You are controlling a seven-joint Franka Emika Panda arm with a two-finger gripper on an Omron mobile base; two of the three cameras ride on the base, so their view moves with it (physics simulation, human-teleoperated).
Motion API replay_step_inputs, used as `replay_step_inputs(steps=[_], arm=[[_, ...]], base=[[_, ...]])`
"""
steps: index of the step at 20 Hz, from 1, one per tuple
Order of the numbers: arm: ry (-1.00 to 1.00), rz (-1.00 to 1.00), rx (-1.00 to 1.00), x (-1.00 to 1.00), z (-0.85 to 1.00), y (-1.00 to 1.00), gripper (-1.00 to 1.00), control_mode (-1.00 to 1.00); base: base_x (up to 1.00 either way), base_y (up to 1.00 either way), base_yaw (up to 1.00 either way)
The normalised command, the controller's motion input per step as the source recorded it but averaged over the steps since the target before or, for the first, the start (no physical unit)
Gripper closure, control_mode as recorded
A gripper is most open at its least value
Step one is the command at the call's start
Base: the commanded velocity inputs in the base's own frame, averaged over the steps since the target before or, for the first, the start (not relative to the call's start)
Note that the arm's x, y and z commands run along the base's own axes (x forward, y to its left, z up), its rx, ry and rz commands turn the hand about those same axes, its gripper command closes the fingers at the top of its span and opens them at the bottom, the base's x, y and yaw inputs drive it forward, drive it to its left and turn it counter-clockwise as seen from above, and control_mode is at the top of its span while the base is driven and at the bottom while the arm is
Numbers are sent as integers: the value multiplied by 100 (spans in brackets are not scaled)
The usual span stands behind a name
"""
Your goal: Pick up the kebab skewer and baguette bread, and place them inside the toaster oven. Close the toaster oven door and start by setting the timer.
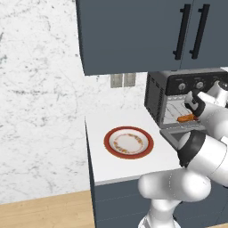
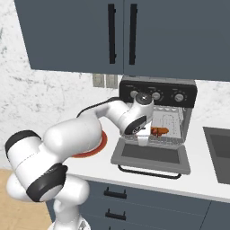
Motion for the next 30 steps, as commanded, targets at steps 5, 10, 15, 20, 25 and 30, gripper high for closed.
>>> replay_step_inputs(steps=[5,10,15,20,25,30], arm=[[0,0,0,1,-12,0,100,-100],[0,0,0,0,-9,0,100,-100],[0,0,0,0,-8,0,100,-100],[0,0,-1,0,-5,0,100,-100],[0,0,-1,0,-2,0,100,-100],[0,0,-2,0,-1,0,-100,-100]], base=[[0,0,0],[0,0,0],[0,0,0],[0,0,0],[0,0,0],[0,0,0]])
